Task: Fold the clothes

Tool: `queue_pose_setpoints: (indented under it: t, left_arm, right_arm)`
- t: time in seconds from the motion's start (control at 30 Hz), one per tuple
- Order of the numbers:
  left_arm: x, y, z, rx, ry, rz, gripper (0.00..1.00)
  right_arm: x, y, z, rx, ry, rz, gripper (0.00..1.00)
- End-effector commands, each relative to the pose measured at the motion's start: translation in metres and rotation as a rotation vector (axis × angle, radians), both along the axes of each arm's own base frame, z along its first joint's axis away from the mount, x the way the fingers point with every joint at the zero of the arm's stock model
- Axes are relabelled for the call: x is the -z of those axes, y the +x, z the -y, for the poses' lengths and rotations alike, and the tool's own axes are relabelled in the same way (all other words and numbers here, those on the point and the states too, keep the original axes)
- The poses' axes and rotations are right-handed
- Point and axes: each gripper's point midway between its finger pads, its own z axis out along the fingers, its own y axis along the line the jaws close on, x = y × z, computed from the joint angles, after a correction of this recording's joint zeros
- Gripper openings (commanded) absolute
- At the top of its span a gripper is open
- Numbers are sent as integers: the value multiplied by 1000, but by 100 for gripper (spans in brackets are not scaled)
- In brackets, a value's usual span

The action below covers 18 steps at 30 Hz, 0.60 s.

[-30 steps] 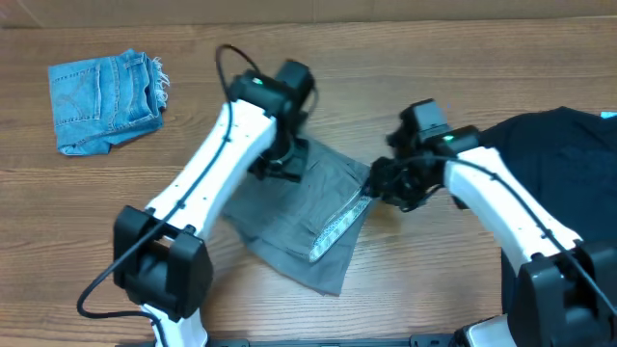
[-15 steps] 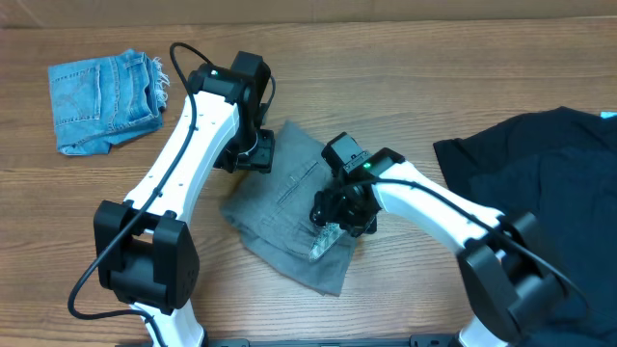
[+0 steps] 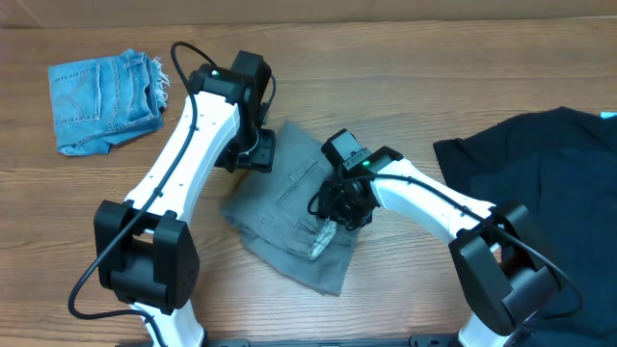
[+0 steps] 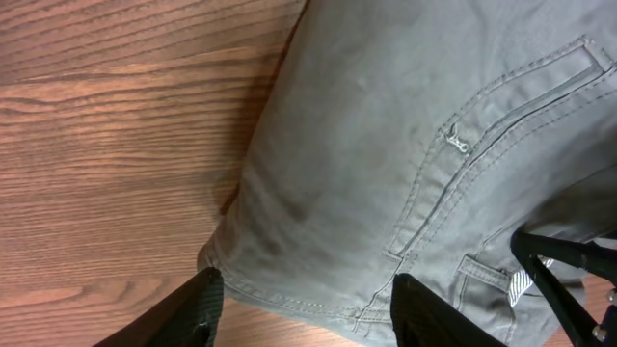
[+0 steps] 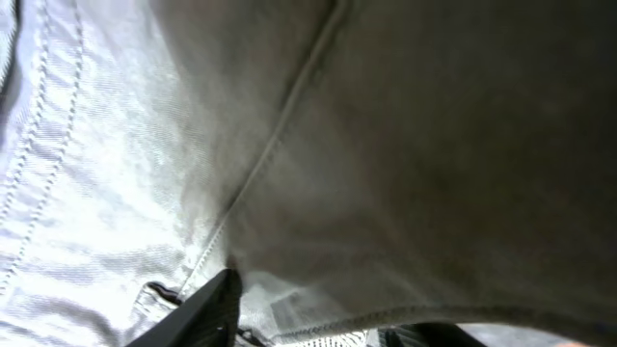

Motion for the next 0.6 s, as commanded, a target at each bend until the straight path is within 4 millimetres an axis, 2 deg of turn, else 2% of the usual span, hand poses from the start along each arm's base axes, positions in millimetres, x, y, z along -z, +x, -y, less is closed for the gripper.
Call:
queue_pose_setpoints:
  t: [0.0, 0.07, 0.13, 0.23, 0.37, 0.5, 0.57]
  left_arm:
    - [1, -2, 0, 22, -6, -7, 58]
    - [1, -2, 0, 22, -7, -6, 58]
    - [1, -2, 0, 22, -7, -3, 58]
    - [1, -1, 1, 22, -8, -1, 59]
    - [1, -1, 0, 30, -8, 0, 59]
    - [1, -1, 0, 37, -8, 0, 59]
    - [1, 0, 1, 37, -9, 5, 59]
  right_arm:
    - [-5, 9, -4, 4, 13, 37, 46]
    - [-5, 11, -5, 4, 17, 44, 44]
    - [-5, 11, -4, 5, 11, 47, 31]
    - [-5, 12, -3, -5, 12, 53, 4]
    - [-17, 16, 11, 11, -28, 62, 4]
    - [-48, 17, 32, -10, -100, 108, 4]
    - [-73, 8, 45, -15, -138, 119, 4]
